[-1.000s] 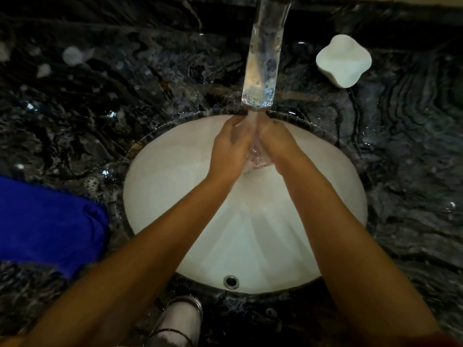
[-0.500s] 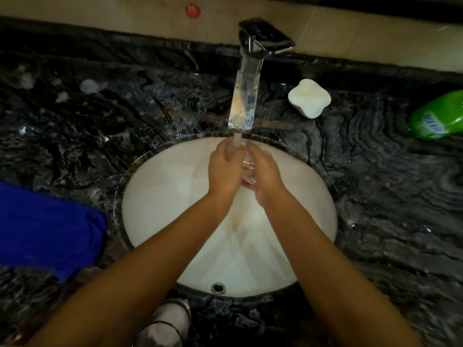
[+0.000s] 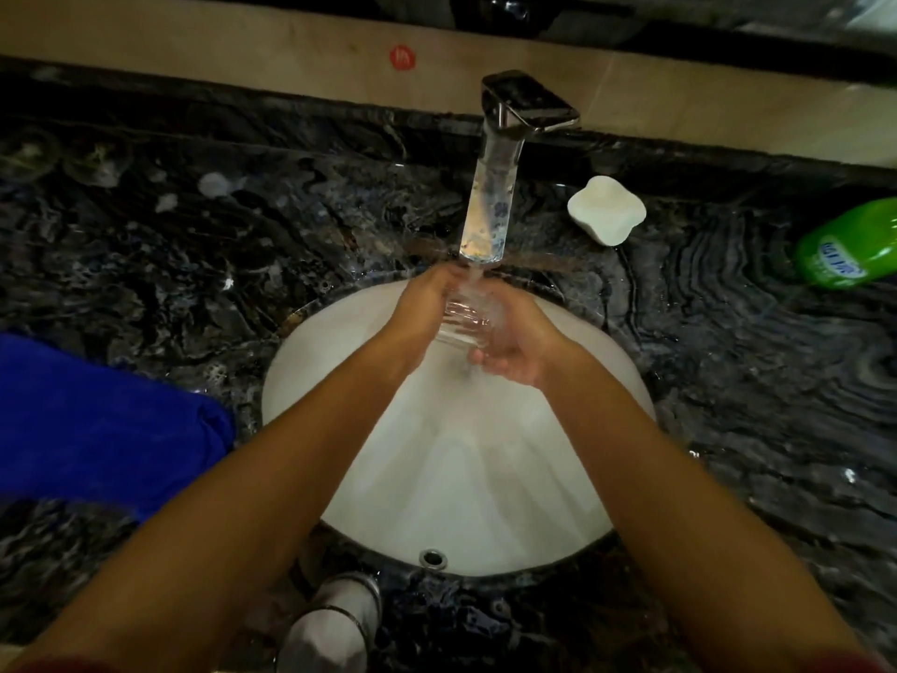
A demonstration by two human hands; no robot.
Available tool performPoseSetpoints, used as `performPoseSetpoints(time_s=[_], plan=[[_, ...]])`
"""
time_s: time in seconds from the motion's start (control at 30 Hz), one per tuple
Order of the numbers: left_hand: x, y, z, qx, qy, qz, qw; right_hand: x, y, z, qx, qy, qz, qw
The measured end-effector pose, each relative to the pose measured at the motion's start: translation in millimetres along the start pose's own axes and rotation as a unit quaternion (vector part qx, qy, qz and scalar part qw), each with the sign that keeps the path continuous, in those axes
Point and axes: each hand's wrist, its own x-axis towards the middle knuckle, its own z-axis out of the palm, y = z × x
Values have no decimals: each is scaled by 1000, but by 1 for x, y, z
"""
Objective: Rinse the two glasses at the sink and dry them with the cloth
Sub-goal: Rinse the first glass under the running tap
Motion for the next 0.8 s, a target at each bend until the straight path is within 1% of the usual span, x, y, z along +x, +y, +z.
performPoseSetpoints(time_s=[0.03,0.1,0.13,0.2,0.27,0.33,0.4,0.43,0.5,0.53,0.57,0.6,0.63,0.67,0.7,0.73,0.8], plan=[[-1,1,4,6,12,1,1000,2,1,2,-18,39,-18,999],[-3,-1,14,-5,61,0,998,10,5,7,-52,152,-71,985],[-4,-4,18,-24,79,-7,997,14,8,8,-67,191,-112,973],[-8,-10,23,-45,86,-34,995,22,18,5,-127,240,-206,940],[-8,-18,22,-12,72,-66,995,23,29,2,-232,262,-294,890],[-5,-25,18,-7,44,-120,992,22,34,4,-323,253,-361,837],[-2,-27,13,-71,-5,-169,983,21,32,14,-392,219,-406,796],[0,-29,8,-98,-19,-179,979,20,29,19,-410,202,-416,786],[3,-29,2,-118,-36,-187,975,20,22,23,-433,178,-415,780],[3,-28,1,-107,-32,-186,976,21,20,22,-452,175,-409,773],[3,-27,0,-91,-28,-188,978,21,19,17,-454,177,-383,785],[1,-25,0,-82,-25,-190,978,23,18,10,-437,188,-341,811],[1,-25,1,-80,-24,-196,977,22,14,5,-388,197,-295,851],[2,-23,1,-80,-19,-204,975,22,12,0,-349,211,-263,874],[2,-21,3,-83,-7,-209,974,22,11,-3,-323,222,-244,887],[1,-18,5,-87,4,-208,974,19,12,-6,-356,229,-263,867],[5,-16,5,-94,18,-197,976,13,16,-6,-400,210,-283,846]])
